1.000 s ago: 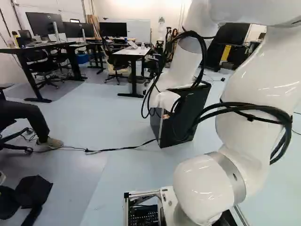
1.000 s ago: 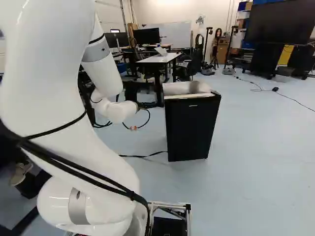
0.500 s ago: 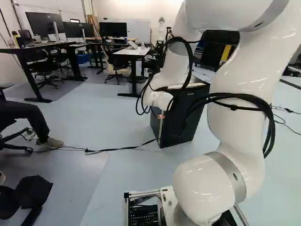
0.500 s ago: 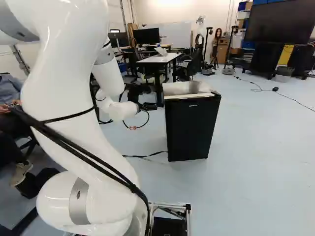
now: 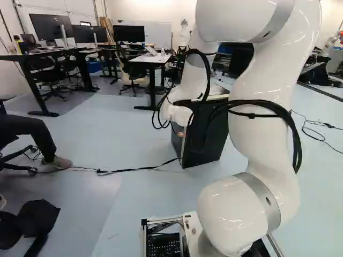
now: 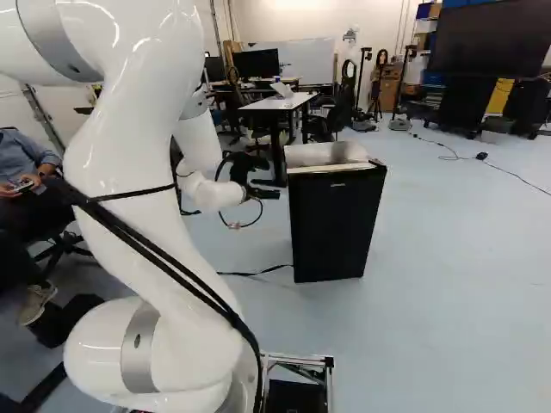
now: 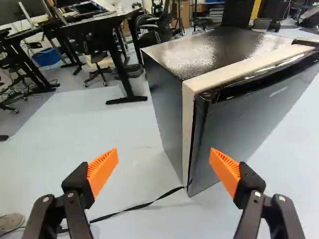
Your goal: Open the fridge door
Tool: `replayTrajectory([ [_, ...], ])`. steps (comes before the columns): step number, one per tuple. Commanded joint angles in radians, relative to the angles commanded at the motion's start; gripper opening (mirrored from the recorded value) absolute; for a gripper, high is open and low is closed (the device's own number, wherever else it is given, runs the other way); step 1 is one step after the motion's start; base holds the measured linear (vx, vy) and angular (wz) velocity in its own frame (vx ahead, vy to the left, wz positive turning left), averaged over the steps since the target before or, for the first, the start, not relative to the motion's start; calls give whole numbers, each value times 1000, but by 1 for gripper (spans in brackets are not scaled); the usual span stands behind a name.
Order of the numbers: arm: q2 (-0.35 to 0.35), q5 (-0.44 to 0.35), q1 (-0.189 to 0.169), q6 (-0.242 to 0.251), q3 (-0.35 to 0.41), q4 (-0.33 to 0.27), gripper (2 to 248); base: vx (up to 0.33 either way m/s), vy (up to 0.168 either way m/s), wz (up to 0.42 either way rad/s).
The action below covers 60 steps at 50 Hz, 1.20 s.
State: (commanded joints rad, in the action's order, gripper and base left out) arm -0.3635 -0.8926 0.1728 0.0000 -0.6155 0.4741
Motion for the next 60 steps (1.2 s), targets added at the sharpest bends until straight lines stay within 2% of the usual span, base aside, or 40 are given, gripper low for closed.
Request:
replayTrajectory([
  [19,-64,-41,-1,0,-25,95,247,0,0,0],
  [60,-208,-216,-2,0,-87,266,247,0,0,0],
])
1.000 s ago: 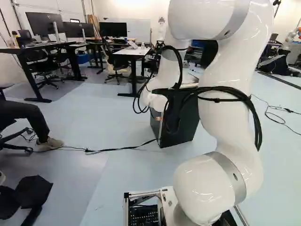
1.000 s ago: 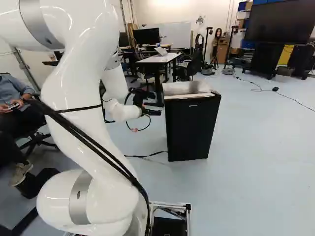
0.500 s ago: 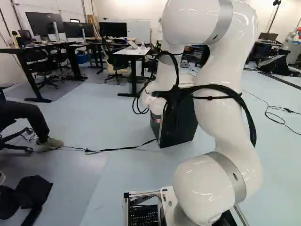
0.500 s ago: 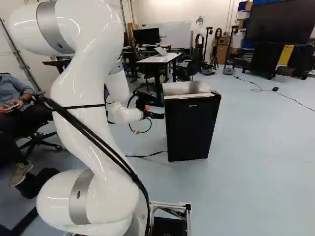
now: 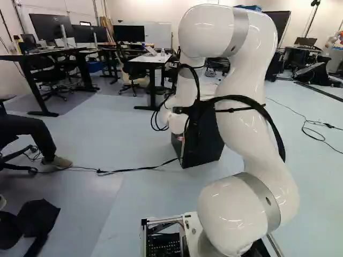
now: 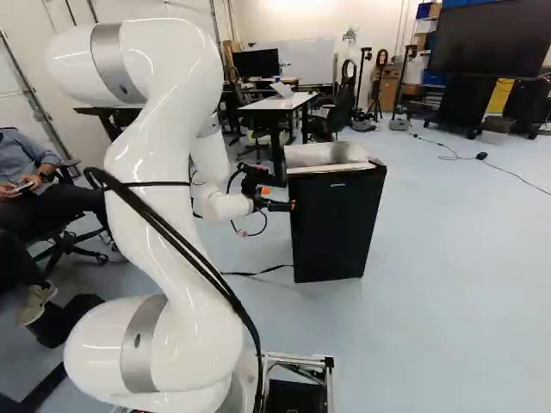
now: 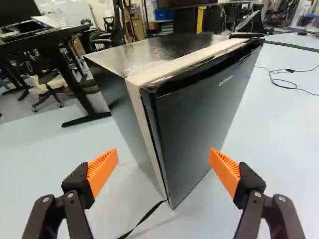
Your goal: Open the fridge door
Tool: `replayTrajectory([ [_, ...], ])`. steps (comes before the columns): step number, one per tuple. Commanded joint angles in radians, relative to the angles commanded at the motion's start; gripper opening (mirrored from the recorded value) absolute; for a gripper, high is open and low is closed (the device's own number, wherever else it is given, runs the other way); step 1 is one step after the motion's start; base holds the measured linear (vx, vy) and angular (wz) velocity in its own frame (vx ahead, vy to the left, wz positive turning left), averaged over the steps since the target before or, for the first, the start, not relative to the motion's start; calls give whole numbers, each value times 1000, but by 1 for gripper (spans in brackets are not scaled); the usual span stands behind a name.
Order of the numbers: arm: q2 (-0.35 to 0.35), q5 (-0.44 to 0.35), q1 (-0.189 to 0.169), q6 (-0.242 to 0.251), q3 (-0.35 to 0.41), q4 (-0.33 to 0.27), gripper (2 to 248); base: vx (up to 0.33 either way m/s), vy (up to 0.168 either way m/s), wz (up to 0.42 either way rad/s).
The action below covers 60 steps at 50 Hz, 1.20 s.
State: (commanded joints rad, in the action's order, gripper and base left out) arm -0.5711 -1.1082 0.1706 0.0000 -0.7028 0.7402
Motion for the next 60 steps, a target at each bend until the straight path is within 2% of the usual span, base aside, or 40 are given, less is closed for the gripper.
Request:
replayTrajectory([
  [31,-134,-113,-5,0,-96,117,247,0,0,0],
  [60,-183,-180,-4,0,-169,209,247,0,0,0],
])
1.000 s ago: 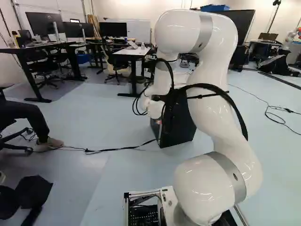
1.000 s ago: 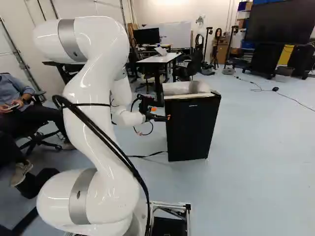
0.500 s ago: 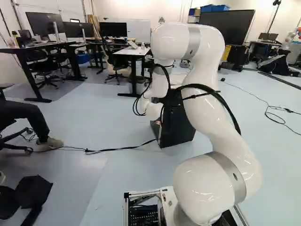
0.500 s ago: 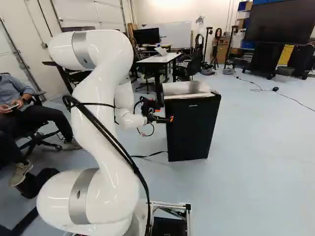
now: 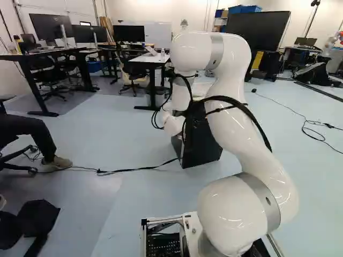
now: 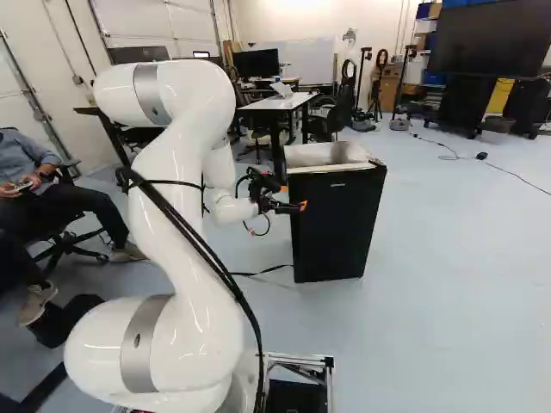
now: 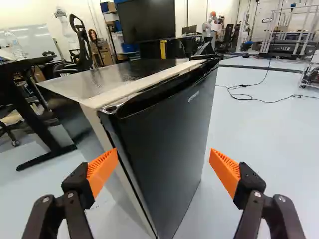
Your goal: Open the fridge door
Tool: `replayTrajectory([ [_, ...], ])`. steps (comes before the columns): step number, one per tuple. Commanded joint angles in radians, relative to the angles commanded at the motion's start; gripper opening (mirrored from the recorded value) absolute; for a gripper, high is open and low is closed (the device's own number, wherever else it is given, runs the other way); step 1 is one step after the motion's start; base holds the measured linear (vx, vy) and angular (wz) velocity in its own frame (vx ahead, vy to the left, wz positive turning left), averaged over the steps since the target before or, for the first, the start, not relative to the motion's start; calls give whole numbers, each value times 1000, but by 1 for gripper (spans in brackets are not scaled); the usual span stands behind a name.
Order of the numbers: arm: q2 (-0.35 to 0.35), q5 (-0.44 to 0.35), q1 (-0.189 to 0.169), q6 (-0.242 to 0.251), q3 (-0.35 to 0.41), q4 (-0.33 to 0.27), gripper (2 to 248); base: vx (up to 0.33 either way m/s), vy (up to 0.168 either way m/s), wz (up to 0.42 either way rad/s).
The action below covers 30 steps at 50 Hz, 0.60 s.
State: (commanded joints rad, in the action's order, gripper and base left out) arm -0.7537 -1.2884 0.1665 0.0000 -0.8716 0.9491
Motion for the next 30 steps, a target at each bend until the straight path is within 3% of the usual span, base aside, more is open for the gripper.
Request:
replayTrajectory([
  [30,-32,-1,8,0,-55,2,247,0,0,0],
])
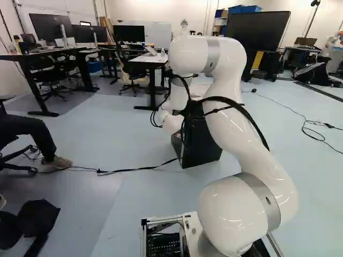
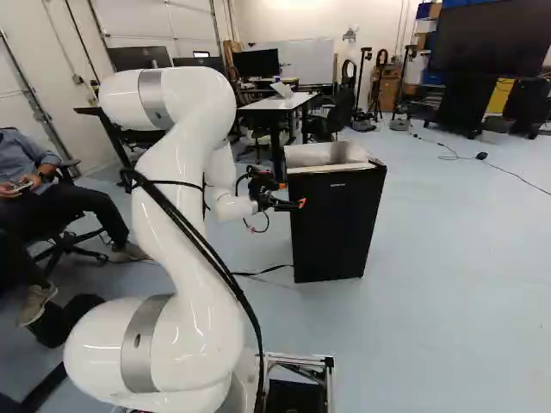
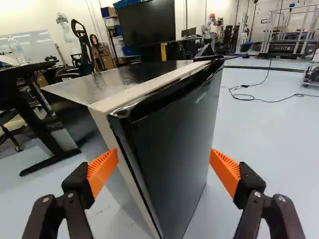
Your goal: Open the fridge door
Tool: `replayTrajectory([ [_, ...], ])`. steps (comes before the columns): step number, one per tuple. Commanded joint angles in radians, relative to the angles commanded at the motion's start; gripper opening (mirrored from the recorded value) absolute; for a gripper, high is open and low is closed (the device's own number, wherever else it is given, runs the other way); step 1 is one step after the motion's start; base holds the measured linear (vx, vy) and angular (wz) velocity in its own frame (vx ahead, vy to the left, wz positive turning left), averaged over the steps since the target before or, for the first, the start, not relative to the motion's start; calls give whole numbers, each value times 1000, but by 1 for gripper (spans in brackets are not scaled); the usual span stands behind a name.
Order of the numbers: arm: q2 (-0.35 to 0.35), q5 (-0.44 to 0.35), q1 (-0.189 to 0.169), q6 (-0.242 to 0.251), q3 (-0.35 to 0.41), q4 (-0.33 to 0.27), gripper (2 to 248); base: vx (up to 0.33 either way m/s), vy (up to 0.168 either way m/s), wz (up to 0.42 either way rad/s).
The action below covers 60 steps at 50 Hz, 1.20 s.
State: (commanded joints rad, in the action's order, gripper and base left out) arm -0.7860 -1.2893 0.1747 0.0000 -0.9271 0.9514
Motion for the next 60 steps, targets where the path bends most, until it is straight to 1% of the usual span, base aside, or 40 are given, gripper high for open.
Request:
replayTrajectory([
  [21,-17,0,-1,0,-29,0,247,0,0,0],
  [60,-19,0,-8,0,-33,0,247,0,0,0],
])
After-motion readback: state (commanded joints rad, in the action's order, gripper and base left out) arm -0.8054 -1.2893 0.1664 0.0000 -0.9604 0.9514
